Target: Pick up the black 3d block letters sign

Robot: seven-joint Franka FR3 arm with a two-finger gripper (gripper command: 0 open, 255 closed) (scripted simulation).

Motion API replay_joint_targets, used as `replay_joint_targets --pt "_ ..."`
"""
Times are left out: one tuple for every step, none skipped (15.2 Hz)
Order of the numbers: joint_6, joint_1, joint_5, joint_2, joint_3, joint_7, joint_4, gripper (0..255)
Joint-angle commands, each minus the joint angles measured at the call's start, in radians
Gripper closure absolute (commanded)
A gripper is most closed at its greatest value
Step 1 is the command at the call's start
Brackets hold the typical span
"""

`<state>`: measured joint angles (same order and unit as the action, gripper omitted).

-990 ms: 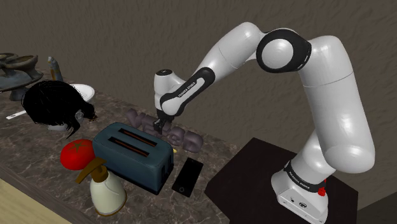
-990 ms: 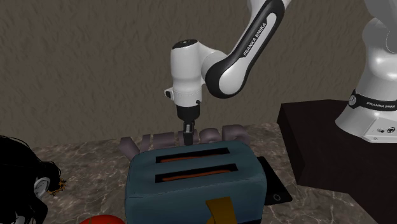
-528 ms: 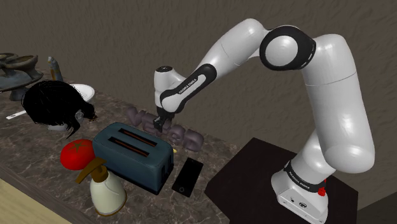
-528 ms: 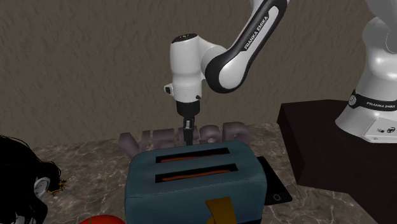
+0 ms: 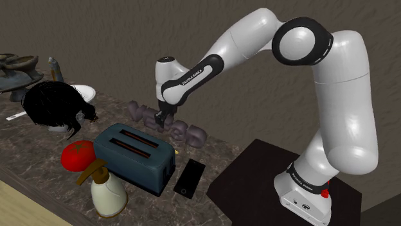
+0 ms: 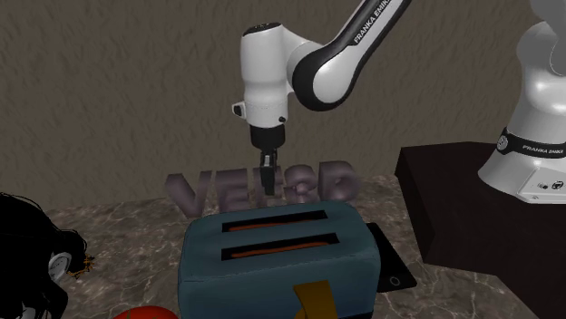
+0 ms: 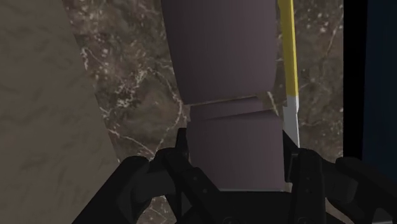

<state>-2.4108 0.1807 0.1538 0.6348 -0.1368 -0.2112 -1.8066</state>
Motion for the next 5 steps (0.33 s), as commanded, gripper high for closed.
replay_joint_targets --pt "0.016 -0.002 -0.004 -0.022 -0.003 0.002 -0.004 255" --pt "0.025 -0.003 -0.005 -0.032 -0.005 0.003 -0.005 255" --pt "0.034 -0.004 -0.007 -0.042 -0.006 0.005 -0.005 255" --pt "0.036 -0.004 -0.008 -0.043 -0.006 0.005 -0.006 255" --pt "0.036 -0.004 -0.008 -0.043 -0.006 0.005 -0.006 255"
